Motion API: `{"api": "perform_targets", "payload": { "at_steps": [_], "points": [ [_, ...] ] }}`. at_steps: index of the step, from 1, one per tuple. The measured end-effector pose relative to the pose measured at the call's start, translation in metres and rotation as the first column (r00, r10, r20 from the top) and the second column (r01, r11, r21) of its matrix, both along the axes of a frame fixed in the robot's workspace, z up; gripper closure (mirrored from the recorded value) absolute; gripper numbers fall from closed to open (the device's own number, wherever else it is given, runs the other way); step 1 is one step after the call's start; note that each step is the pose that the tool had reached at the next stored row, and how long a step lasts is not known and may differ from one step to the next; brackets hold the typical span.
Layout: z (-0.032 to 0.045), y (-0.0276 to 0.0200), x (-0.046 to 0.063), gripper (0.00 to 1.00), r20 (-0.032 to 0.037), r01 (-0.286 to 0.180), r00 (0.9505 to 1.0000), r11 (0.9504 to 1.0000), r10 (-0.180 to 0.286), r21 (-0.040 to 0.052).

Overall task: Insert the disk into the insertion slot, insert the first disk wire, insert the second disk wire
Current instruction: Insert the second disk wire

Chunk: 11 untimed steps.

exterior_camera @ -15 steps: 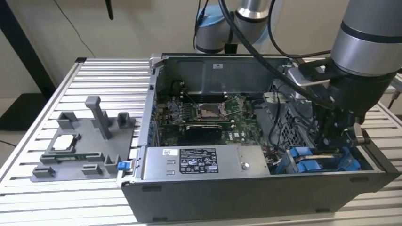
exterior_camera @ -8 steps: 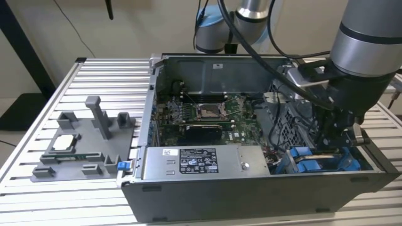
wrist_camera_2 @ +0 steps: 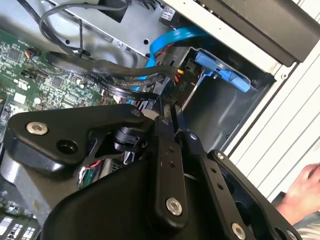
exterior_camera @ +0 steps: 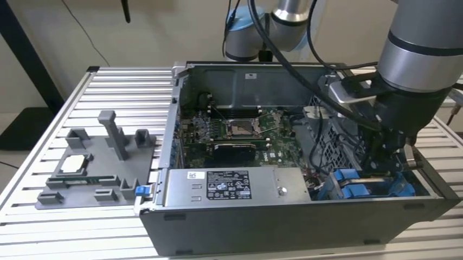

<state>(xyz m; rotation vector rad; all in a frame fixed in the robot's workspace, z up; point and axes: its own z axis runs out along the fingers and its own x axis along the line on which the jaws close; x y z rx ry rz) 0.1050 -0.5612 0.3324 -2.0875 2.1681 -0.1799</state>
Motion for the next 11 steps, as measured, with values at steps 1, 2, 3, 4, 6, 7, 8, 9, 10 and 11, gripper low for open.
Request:
{"api": "perform_targets", "payload": {
  "at_steps": [1,2,3,4,6,7,8,9,10,11],
  "points": [
    [-0.0002,0.0,0.0,1.0,0.0,0.0,1.0,1.0,0.0,0.0006],
    [0.0003,0.0001,0.0,1.0,0.0002,0.0,1.0,1.0,0.0,0.0023],
    [0.0025,0.0001,0.0,0.0,0.0003,0.0,1.0,1.0,0.0,0.0037],
    [0.0072,0.0001,0.0,0.0,0.0002,0.0,1.0,1.0,0.0,0.0027],
    [0.017,0.0001,0.0,0.0,0.0001,0.0,1.0,1.0,0.0,0.0015],
    [0.0211,0.0001,0.0,0.0,0.0001,0.0,1.0,1.0,0.0,0.0016],
    [0.0226,0.0001,0.0,0.0,-0.0001,0.0,1.0,1.0,0.0,0.0013],
    [0.0224,0.0001,0.0,0.0,-0.0003,0.0,1.0,1.0,0.0,0.0016],
    [0.0225,0.0001,0.0,0.0,-0.0005,0.0,1.0,1.0,0.0,0.0015],
    [0.0225,0.0001,0.0,0.0,-0.0007,0.0,1.0,1.0,0.0,0.0015]
  ]
}}
